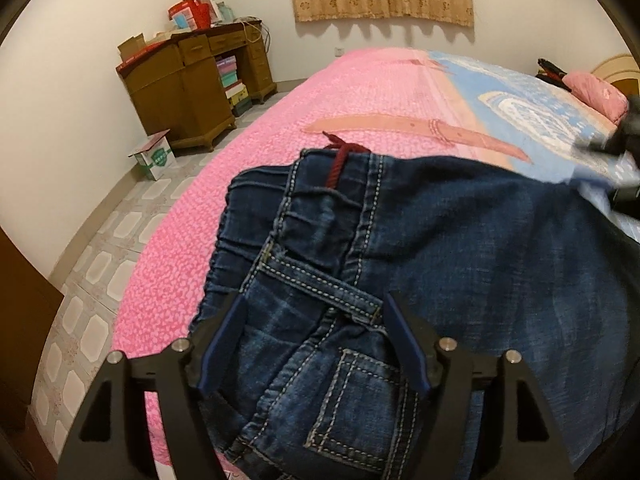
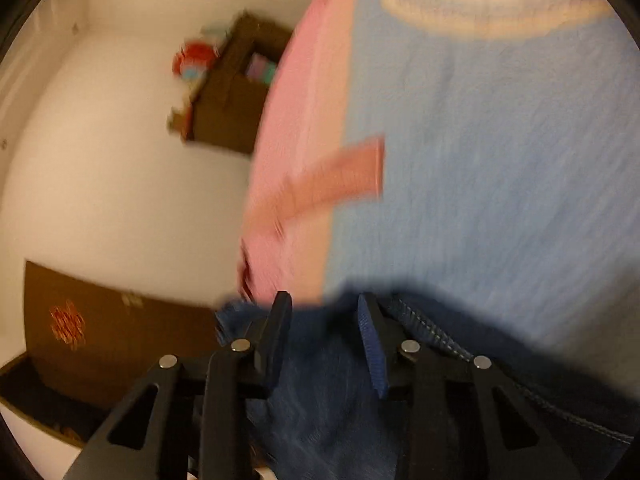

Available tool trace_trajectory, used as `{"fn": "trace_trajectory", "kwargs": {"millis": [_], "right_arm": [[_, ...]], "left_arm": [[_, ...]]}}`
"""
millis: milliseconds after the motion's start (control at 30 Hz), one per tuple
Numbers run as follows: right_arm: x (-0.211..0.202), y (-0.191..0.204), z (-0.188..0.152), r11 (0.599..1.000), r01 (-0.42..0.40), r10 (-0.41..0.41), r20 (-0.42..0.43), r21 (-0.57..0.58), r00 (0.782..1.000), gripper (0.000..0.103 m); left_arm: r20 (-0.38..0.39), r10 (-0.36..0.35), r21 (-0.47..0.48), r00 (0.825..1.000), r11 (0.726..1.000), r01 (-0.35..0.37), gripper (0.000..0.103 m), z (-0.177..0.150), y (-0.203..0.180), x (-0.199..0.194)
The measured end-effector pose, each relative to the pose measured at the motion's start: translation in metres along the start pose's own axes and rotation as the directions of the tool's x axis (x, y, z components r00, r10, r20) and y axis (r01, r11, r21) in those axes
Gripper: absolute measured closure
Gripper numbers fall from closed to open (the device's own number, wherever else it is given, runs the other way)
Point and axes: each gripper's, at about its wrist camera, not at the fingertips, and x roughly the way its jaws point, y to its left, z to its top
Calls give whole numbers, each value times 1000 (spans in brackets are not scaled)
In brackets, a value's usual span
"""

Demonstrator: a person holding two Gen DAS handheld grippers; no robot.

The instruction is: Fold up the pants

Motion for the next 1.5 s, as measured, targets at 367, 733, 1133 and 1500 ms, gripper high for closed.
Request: {"fn": "trace_trajectory", "kwargs": {"millis": [367,733,1133,1500], "right_arm": [[-25,-37,0,989,-92,99,-60,116,993,42],[-37,-29,-12,990,-108,119,-114,94,986,42],[-9,-33,-35,988,-91,122,-264,125,957,41],[49,-22,-9,957,-222,261,-220,187,940,34]], "left_arm": [[-13,-66,-41,998,997,65,30,-18,7,-12],[3,-2,21,1000,1000,2,27,-22,-9,-6],[0,-6,14,1000,1000,6,26,-21,-7,-6],[-5,-10,4,1000,1000,10,26,-20,-6,-6]]}}
